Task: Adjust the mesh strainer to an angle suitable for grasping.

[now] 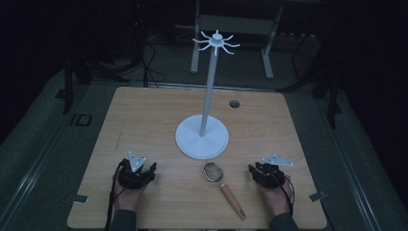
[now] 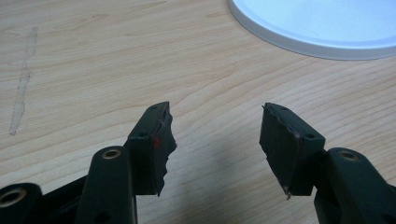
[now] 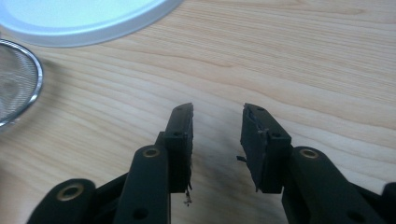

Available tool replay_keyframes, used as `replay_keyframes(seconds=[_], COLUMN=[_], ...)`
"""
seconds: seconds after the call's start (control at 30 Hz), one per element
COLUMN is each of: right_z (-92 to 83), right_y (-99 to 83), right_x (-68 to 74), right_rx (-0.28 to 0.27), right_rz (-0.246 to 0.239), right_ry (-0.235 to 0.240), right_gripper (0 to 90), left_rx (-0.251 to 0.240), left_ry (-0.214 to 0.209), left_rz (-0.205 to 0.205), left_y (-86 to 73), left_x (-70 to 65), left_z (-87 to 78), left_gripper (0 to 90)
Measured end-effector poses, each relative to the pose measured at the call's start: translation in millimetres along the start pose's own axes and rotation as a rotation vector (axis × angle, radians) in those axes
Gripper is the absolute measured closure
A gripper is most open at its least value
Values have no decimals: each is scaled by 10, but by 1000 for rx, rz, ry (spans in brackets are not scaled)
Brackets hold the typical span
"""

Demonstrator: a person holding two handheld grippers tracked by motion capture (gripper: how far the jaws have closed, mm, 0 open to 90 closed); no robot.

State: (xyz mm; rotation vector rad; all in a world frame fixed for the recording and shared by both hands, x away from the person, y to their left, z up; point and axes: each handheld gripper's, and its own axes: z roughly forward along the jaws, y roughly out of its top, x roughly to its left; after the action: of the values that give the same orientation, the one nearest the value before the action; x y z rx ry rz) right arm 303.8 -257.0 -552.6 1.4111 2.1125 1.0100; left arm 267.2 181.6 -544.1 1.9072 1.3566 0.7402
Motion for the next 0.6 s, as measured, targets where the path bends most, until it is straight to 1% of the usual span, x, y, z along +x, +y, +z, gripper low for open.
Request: replay_keyframes(seconds=[0.03, 0.07, 0.1, 0.2, 0.23, 0.3, 0.33, 0.37, 0.4, 0.47, 0.53, 0.57, 0.6], right_z=[-11, -35, -48, -88, -88, -128, -128, -144, -174, -201, -214, -214, -216], right_y=[6, 18, 26, 47, 47, 65, 65, 72, 86, 92, 93, 93, 93], right_x=[30, 85, 110, 184, 184, 240, 240, 258, 306, 367, 414, 414, 445], right_rx=[-1, 1, -2, -6, -6, -16, -16, -22, -25, -32, -35, -35, -34], right_rz=[5, 1, -5, -32, -32, -41, -41, -44, -69, -110, -125, -125, -131], right_ry=[7, 35, 45, 67, 67, 105, 105, 119, 132, 134, 141, 141, 161], right_gripper=[652, 652, 666, 749, 749, 817, 817, 843, 876, 898, 900, 900, 900], left_rx=[-1, -3, -3, -2, -2, -2, -2, -2, -2, -2, -3, -3, -3], left_ry=[0, -2, -2, -1, -1, -1, -1, -1, -1, -1, 0, 0, 1], left_rz=[1, 1, 1, 1, 1, 1, 1, 2, 1, 1, 2, 2, 3], left_y=[1, 1, 2, 0, 0, 1, 1, 1, 1, 1, 2, 2, 3], left_x=[-3, -6, -7, -1, -1, -1, -1, -1, -2, -6, -7, -7, -1], left_z=[-1, -3, -5, -9, -9, -9, -9, -7, -5, -3, -5, -5, -10], left_gripper=[438, 438, 438, 438, 438, 438, 438, 438, 438, 438, 438, 438, 438])
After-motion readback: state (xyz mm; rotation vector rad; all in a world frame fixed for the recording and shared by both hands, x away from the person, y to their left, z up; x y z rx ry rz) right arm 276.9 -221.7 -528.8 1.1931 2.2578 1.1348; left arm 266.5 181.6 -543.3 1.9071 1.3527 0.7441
